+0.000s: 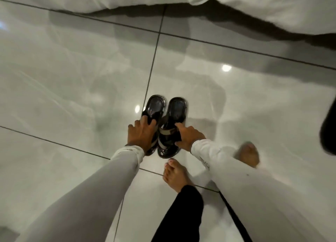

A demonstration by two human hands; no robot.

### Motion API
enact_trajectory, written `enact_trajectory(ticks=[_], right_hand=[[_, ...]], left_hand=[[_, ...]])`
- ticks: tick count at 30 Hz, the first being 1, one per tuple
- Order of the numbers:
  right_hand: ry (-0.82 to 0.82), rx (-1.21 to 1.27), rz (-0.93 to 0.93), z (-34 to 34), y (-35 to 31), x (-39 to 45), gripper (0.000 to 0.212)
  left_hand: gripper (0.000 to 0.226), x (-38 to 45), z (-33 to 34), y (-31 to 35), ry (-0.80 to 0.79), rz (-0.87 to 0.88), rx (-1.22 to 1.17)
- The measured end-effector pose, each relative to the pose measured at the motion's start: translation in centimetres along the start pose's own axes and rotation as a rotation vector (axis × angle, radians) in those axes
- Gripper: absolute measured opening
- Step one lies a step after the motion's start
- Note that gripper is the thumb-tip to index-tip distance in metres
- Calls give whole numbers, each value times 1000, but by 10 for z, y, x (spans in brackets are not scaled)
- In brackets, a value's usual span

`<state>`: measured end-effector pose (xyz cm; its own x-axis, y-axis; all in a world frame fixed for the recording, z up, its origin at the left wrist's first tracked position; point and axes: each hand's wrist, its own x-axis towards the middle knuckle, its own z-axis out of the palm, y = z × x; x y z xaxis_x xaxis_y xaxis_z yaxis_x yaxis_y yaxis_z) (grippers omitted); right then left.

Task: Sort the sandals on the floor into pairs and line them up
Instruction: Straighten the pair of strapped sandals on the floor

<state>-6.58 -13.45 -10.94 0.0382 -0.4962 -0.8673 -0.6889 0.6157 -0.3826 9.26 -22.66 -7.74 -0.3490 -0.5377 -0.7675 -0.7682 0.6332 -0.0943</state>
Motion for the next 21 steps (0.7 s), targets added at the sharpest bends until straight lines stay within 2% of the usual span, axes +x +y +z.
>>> enact_trajectory(ticks=[3, 6, 8, 12, 21], right_hand=[[37, -30, 26, 15, -10, 18, 45], [167, 5, -4, 18, -2, 26, 26], [209, 11, -35, 10, 7, 24, 22], [231, 31, -35, -17, 33, 16, 19], [346, 65, 12, -103, 81, 21, 17]], left_hand=[[35, 13, 10, 1, -67, -51, -16], [34, 27, 10, 11, -56, -34, -57], [38, 32, 4, 15, -32, 37, -41], [31, 40, -24, 31, 6, 103, -42], [42, 93, -93, 82, 120, 183, -30]])
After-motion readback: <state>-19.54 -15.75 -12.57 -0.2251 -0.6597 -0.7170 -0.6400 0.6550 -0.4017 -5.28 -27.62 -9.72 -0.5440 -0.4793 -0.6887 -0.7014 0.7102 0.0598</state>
